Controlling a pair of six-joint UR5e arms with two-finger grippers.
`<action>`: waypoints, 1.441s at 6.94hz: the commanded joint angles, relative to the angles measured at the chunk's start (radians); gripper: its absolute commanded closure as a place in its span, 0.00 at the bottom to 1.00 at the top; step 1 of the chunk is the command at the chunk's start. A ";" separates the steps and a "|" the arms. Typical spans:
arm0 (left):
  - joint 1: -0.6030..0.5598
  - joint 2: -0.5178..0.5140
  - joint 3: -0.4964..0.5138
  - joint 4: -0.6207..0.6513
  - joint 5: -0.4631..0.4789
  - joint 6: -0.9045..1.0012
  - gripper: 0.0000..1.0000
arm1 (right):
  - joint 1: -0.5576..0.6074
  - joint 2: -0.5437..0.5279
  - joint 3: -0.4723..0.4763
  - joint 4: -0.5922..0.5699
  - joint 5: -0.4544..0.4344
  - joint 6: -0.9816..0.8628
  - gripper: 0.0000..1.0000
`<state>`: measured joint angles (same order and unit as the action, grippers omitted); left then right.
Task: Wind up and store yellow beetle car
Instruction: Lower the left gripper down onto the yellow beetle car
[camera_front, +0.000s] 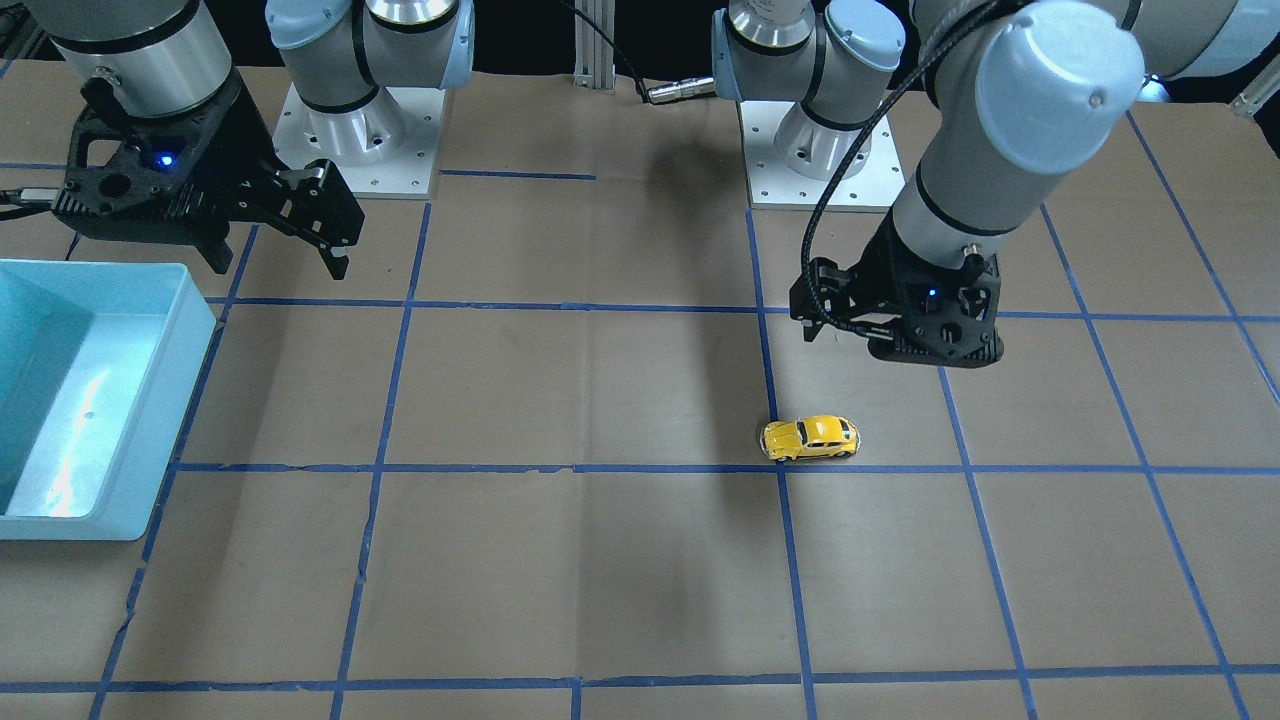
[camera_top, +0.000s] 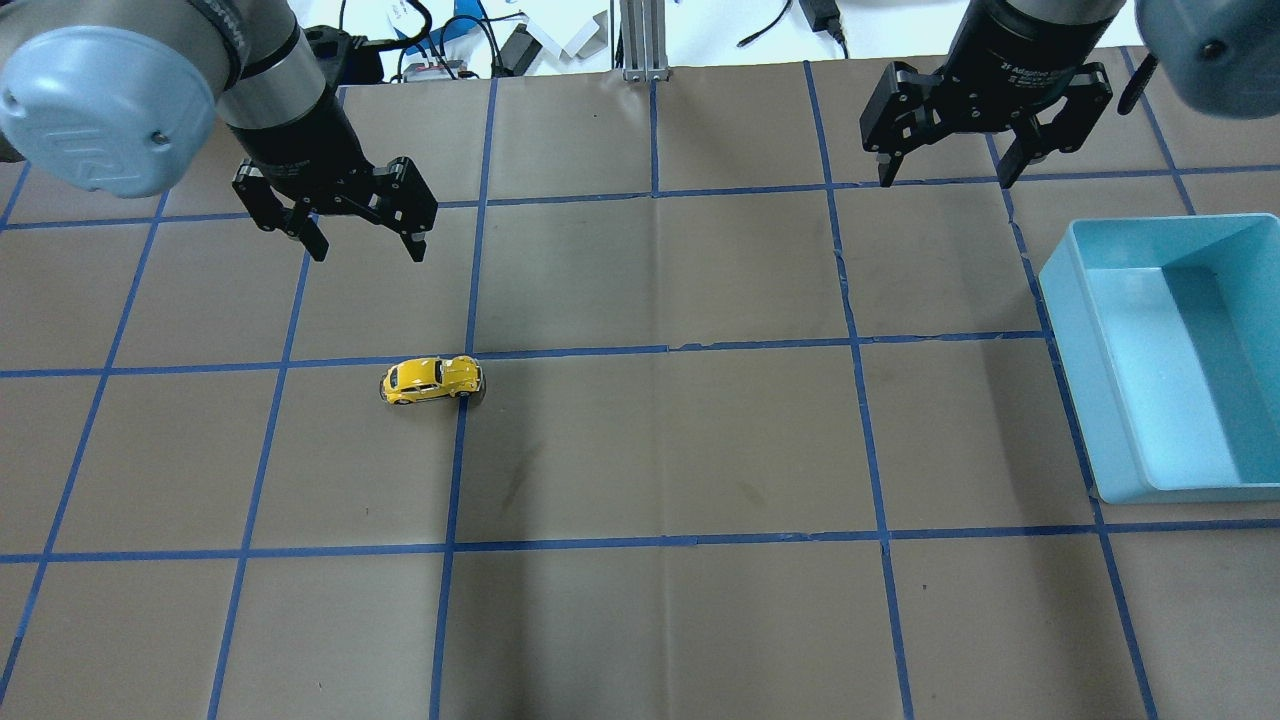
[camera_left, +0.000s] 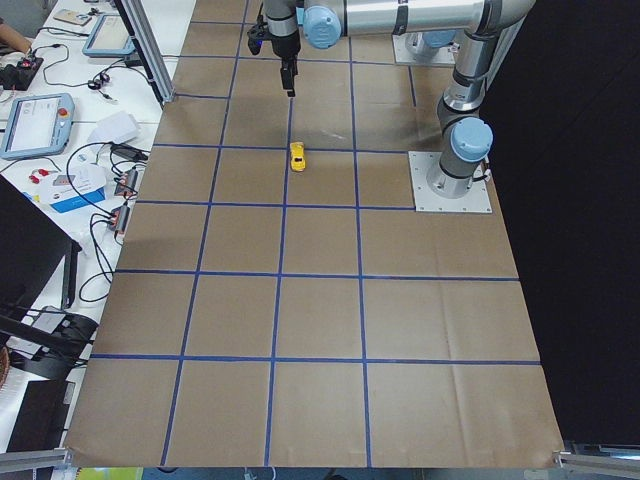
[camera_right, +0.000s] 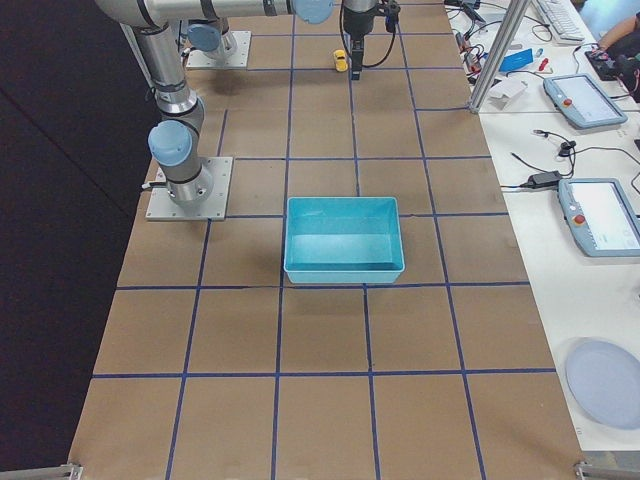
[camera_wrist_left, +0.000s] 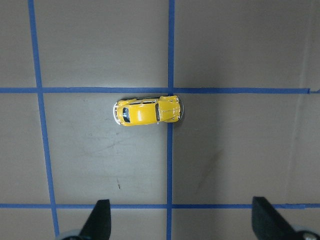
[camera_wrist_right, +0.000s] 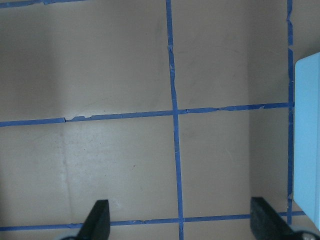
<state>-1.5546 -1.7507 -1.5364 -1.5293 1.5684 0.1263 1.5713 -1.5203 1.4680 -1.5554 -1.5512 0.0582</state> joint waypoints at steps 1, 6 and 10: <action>0.002 -0.076 -0.060 0.110 0.007 0.215 0.00 | 0.002 0.000 0.000 0.000 -0.001 0.000 0.00; 0.005 -0.090 -0.417 0.632 0.009 0.837 0.00 | 0.002 0.000 0.000 0.000 -0.003 0.000 0.00; 0.048 -0.131 -0.482 0.739 0.009 1.298 0.00 | -0.004 -0.001 -0.002 0.001 -0.001 -0.001 0.00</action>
<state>-1.5111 -1.8620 -2.0131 -0.8024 1.5761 1.3084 1.5666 -1.5208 1.4674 -1.5548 -1.5526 0.0568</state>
